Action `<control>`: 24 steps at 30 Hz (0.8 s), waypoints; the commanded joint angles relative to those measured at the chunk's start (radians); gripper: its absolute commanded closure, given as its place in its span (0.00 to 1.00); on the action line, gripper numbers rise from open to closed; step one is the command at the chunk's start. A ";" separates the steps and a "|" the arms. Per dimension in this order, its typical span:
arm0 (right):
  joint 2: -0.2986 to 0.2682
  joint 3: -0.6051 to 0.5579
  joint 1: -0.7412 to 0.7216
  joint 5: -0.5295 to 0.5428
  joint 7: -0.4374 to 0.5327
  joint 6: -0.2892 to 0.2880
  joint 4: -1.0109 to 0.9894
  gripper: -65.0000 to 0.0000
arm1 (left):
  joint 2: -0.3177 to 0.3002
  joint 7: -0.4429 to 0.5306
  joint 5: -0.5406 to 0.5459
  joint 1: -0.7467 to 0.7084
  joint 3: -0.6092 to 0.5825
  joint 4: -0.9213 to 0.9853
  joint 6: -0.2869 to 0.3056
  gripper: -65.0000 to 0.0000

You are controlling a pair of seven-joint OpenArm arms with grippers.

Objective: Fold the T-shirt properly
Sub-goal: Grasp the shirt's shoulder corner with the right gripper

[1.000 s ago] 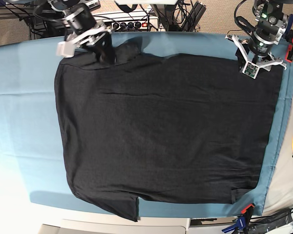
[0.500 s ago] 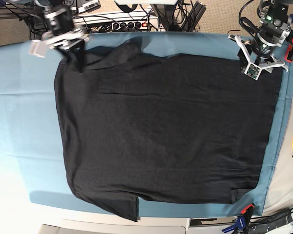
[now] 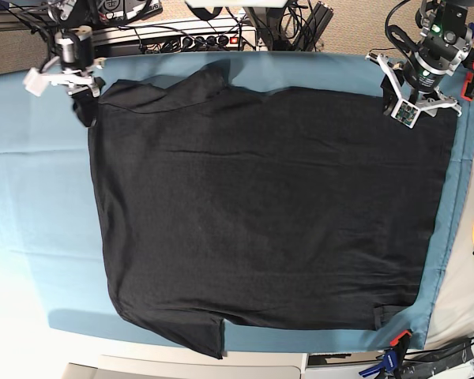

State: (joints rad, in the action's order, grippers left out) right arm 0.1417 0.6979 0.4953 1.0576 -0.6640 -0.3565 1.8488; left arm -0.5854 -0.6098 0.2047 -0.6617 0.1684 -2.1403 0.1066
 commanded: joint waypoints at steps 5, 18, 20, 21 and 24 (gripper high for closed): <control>-0.003 0.004 -0.003 0.123 -0.049 -0.012 -0.076 0.75 | -0.010 0.014 0.010 -0.012 0.005 -0.012 0.011 0.68; -0.003 0.008 0.156 -0.001 -0.020 -0.014 0.064 0.75 | 0.009 0.019 0.010 0.019 0.004 0.034 0.011 0.68; -0.003 0.008 0.143 -0.028 -0.024 -0.013 0.077 0.75 | 0.010 0.019 0.010 0.019 0.004 0.034 0.011 0.68; -0.003 0.008 0.137 -0.041 -0.020 -0.012 0.076 0.75 | 0.009 0.019 0.010 0.019 0.004 0.034 0.011 0.68; -0.003 0.008 0.134 -0.069 -0.003 0.005 0.075 0.75 | 0.010 0.018 0.010 0.019 0.004 0.034 0.011 0.68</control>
State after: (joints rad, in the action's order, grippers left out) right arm 0.1417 0.7021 0.6209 0.9760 -0.6914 -0.3424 1.9057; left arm -0.5629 -0.6094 0.2146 -0.6388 0.1669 -2.0911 0.1242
